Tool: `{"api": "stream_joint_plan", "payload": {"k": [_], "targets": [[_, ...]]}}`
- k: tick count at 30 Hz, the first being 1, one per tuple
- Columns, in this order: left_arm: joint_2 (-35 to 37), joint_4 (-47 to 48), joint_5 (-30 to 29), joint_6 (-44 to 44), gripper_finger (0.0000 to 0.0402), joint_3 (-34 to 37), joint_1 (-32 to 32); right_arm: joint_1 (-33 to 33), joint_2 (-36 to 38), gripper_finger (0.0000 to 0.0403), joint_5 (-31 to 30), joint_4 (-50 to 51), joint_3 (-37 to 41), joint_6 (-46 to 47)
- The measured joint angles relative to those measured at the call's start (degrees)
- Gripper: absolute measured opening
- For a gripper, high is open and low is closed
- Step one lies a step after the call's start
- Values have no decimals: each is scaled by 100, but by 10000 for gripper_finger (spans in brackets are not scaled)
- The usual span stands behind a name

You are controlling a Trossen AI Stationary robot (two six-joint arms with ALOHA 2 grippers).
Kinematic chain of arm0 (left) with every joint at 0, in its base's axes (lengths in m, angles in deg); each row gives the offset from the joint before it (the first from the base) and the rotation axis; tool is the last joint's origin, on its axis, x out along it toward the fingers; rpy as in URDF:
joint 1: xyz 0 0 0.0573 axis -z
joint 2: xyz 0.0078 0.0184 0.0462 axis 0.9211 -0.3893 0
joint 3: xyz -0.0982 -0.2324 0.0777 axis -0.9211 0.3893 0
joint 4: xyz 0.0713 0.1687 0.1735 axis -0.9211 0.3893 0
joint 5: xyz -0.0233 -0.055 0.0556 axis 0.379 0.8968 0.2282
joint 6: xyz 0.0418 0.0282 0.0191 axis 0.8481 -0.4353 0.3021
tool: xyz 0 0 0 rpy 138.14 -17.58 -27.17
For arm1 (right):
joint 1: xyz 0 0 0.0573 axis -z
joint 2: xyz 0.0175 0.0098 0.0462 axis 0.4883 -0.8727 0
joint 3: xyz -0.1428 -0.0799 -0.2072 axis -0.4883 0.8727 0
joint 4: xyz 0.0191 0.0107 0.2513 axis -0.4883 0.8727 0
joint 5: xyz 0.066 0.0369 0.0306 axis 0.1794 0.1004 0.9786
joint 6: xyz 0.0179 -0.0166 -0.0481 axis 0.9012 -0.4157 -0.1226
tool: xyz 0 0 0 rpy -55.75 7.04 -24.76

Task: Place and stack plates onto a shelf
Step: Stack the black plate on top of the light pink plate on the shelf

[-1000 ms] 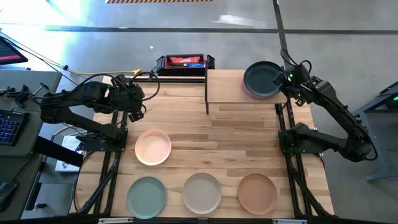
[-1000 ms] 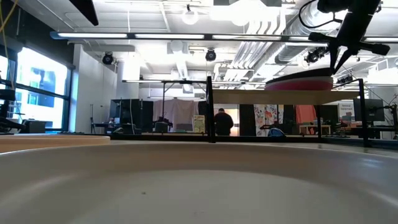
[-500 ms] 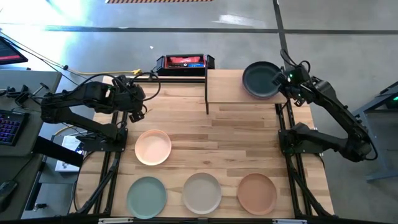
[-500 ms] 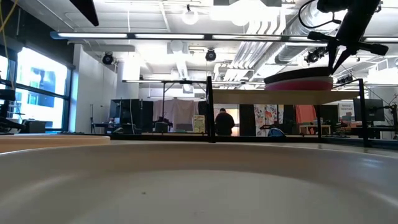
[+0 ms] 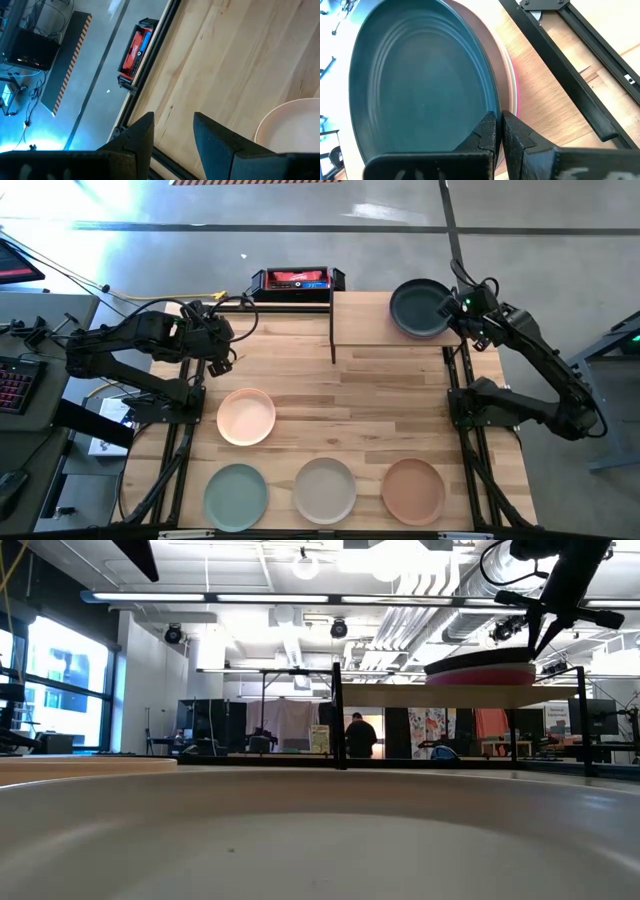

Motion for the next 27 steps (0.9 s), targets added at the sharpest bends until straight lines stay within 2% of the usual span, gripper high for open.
{"api": "stream_joint_plan", "payload": {"k": [20,22,24,27], "targets": [[0,0,0,1,127,0,2,0,0,1,35,9,0,-192],[0,0,0,-1,127,0,0,0,0,1,35,9,0,-13],[0,0,0,-1,127,0,1,20,0,1,30,11,0,574],[0,0,0,-1,127,0,0,28,11,1,-61,-109,0,359]]}}
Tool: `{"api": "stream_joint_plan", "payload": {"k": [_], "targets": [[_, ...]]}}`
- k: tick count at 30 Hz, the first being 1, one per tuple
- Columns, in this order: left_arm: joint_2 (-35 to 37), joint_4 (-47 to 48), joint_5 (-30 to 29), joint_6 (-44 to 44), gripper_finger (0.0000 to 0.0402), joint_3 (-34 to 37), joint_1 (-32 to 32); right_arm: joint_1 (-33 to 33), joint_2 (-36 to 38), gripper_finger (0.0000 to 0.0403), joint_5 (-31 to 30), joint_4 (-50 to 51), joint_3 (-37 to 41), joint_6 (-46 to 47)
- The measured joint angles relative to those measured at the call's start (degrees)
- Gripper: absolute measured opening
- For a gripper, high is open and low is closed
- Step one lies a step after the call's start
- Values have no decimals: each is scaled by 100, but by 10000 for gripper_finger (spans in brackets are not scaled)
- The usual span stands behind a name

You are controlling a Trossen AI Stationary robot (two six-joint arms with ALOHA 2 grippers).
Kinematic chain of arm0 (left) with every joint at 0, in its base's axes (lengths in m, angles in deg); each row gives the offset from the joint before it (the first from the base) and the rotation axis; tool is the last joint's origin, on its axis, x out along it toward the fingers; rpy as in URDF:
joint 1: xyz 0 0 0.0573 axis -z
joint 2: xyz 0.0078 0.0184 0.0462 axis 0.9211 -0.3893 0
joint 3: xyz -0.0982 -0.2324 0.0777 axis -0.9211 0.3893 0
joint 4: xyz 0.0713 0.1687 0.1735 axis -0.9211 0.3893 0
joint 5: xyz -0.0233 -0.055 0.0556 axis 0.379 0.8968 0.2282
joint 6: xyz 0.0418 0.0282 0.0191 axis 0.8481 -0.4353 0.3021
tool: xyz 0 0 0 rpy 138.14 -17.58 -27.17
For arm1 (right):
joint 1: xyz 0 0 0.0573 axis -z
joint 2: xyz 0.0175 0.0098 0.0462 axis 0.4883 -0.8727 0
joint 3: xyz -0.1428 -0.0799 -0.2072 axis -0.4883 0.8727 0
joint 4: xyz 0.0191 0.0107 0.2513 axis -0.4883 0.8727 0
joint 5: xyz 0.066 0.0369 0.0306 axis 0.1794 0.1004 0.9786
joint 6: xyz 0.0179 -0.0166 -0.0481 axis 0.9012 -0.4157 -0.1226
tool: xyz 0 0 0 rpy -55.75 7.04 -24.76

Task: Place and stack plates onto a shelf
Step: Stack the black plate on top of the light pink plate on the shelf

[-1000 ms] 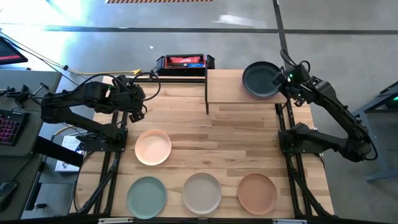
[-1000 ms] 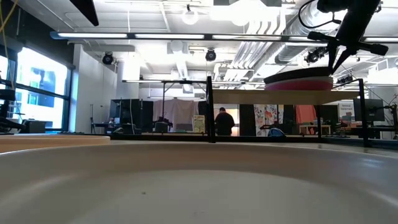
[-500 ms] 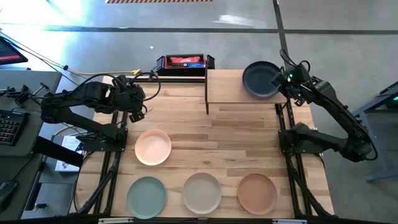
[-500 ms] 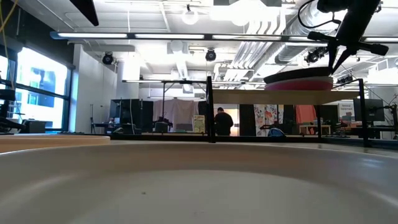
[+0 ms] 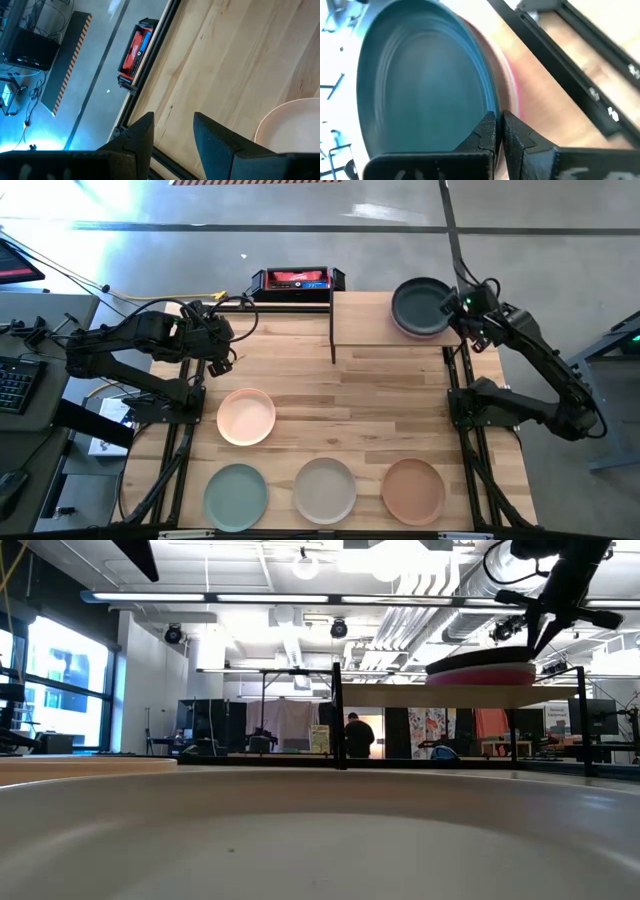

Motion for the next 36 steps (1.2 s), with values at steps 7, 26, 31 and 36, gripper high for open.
{"api": "stream_joint_plan", "payload": {"k": [7,26,31,36], "targets": [[0,0,0,0,127,0,1,-1,0,1,-46,-25,0,-145],[0,0,0,0,127,0,0,-2,0,1,35,75,0,-18],[0,2,1,0,127,0,0,0,0,32,-9,72,0,14],[0,0,2,0,127,0,0,-2,5,89,-66,70,0,-218]]}}
